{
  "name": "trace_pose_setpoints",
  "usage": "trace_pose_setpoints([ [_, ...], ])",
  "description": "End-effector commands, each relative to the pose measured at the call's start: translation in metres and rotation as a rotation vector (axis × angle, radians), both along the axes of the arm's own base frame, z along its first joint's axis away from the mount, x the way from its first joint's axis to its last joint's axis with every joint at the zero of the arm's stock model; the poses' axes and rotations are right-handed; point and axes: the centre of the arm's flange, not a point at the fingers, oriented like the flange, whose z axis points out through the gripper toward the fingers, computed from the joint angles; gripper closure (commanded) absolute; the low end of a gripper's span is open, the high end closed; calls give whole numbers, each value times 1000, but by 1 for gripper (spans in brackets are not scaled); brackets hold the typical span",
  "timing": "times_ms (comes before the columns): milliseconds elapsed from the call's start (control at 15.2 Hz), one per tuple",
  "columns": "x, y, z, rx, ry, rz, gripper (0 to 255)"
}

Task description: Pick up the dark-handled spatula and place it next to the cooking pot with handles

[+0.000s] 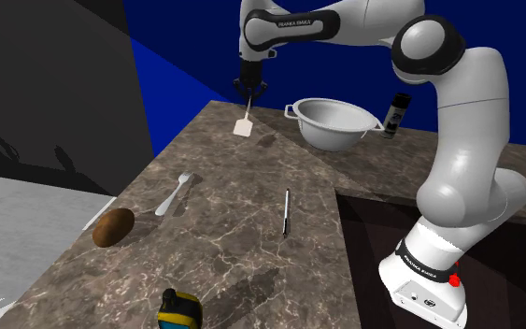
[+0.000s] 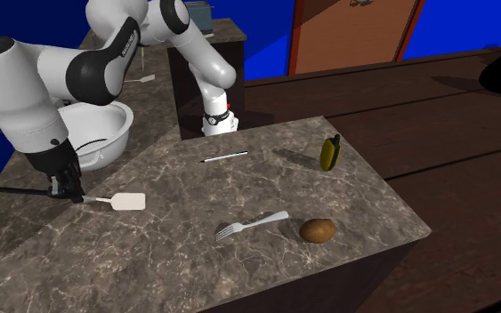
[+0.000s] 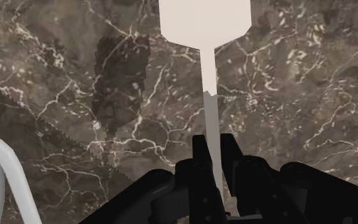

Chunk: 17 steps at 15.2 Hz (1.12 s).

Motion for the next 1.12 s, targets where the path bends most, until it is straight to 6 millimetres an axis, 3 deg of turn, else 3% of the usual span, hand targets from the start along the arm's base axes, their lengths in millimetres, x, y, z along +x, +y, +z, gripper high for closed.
trace_pose_setpoints([
  [0, -2, 0, -11, 0, 0, 0, 255],
  [1056, -2, 0, -96, 0, 0, 0, 255],
])
